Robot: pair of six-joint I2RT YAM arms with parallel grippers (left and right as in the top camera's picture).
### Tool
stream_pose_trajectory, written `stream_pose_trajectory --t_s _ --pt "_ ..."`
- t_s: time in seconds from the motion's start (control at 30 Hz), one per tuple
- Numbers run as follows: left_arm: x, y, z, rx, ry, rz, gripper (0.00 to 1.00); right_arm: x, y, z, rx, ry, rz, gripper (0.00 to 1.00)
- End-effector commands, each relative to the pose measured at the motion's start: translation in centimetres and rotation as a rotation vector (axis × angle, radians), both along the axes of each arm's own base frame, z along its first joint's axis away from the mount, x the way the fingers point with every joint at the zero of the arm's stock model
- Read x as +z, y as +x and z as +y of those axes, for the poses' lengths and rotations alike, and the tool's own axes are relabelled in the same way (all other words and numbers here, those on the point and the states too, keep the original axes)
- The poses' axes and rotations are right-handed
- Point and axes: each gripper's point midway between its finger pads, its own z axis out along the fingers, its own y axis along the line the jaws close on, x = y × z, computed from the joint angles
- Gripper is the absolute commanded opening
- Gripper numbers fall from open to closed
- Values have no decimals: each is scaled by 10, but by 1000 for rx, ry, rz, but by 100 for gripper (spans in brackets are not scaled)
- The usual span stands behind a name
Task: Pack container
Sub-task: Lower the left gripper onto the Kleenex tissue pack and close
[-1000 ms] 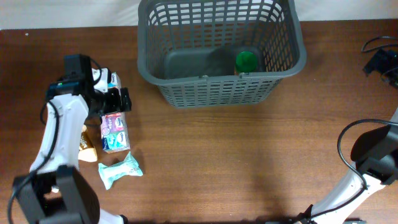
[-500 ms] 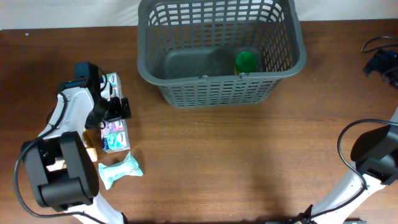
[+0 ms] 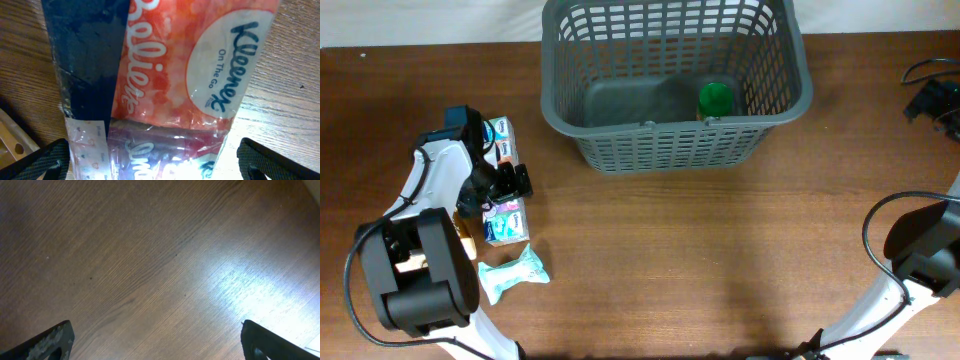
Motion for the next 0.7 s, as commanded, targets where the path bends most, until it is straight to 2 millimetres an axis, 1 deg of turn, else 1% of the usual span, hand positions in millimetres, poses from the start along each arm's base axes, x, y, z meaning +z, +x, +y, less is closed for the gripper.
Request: stream_pose_trajectory --t_s 0.0,0.27,0.3,0.47,0.53,0.67 --pt "-6 -3 3 20 3 17 99 -1 -1 -1 -12 4 -1 99" --pt "-9 9 5 -55 14 -29 99 -1 -1 -1 -12 4 0 99" --pt "-10 10 5 -55 14 -28 99 -1 -1 -1 -12 4 0 99" --pt "-27 6 3 -78 1 14 99 -1 -1 -1 -12 4 -1 99" --pt "-31 5 3 -77 -2 25 99 -1 -1 -1 -12 4 -1 99" --pt "-32 6 3 -77 -2 25 99 -1 -1 -1 -12 4 -1 99"
